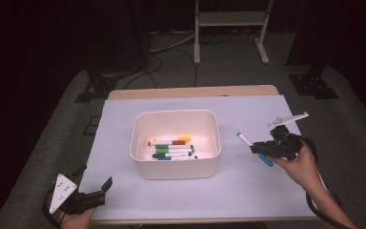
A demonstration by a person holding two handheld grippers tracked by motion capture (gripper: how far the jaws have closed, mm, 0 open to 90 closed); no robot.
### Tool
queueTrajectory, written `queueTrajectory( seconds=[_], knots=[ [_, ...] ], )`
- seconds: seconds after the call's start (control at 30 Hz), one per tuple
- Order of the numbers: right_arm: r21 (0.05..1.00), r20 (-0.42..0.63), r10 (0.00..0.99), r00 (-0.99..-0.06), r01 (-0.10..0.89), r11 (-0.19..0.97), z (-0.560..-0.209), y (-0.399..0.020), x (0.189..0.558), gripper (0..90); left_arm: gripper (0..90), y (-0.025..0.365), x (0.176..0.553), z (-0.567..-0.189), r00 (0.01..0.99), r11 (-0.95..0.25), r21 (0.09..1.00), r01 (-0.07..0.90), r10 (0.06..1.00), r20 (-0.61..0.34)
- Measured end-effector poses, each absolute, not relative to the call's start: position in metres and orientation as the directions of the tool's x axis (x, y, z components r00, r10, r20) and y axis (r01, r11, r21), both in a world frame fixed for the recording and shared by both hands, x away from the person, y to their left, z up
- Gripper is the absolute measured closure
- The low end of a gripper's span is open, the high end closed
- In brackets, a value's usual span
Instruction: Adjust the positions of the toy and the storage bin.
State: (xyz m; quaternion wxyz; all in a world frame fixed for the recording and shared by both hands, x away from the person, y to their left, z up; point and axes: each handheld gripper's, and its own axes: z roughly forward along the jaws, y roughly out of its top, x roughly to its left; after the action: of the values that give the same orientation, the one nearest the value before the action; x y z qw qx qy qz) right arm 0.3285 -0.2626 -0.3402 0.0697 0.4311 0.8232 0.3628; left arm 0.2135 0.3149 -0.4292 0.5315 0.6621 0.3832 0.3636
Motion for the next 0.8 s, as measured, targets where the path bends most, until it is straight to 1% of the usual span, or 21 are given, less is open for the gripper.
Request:
queueTrajectory(
  seconds=[0.17,0.4,0.63,0.8],
  knots=[
    [0.684,0.197,0.726,-0.659,0.623,0.38,-0.308,-0.256,0.325,75.7,0.0,0.314,0.214,-0.43,0.442,-0.139,0.983,0.121,0.894,0.072],
    [0.714,0.168,0.666,-0.727,0.556,0.427,-0.268,-0.234,0.322,75.7,0.0,0.315,0.214,-0.43,0.444,-0.143,0.982,0.125,0.893,0.073],
    [0.724,0.155,0.597,-0.787,0.502,0.474,-0.242,-0.204,0.324,75.7,0.0,0.316,0.214,-0.43,0.445,-0.14,0.982,0.125,0.893,0.071],
    [0.722,0.152,0.532,-0.833,0.461,0.516,-0.232,-0.177,0.328,75.7,0.0,0.316,0.214,-0.43,0.444,-0.14,0.982,0.124,0.893,0.071]
  ],
)
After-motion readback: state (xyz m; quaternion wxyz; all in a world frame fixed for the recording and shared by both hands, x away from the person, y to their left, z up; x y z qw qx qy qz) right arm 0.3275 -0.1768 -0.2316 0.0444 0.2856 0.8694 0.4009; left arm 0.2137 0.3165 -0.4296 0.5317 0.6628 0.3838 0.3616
